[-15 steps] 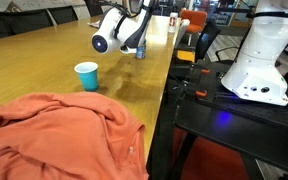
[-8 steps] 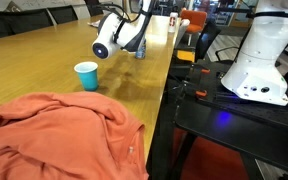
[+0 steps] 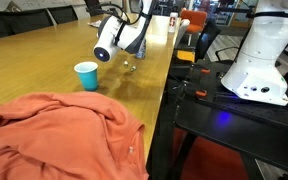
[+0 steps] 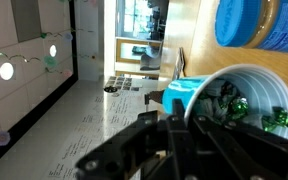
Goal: Pour some candy out of the cup on the right
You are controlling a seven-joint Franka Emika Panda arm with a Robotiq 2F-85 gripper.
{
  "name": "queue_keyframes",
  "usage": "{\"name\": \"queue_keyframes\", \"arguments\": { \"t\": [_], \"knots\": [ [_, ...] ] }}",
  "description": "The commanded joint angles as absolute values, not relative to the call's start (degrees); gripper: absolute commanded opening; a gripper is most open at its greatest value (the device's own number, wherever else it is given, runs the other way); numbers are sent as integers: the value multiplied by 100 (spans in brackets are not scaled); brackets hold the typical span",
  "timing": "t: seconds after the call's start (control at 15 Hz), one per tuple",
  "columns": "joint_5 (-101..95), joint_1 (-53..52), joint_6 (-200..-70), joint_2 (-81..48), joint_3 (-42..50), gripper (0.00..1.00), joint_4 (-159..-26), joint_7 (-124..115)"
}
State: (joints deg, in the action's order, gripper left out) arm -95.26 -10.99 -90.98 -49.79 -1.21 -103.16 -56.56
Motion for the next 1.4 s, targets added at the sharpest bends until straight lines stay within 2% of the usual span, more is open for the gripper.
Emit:
{"name": "queue_keyframes", "arguments": {
  "t": [0.0, 1.33],
  "knots": [
    [-9671, -1057, -8803, -5049, -223, 1, -10206, -5523],
    [-9959, -1017, -8470, -5115, -323, 1, -10199, -5384]
  ]
}}
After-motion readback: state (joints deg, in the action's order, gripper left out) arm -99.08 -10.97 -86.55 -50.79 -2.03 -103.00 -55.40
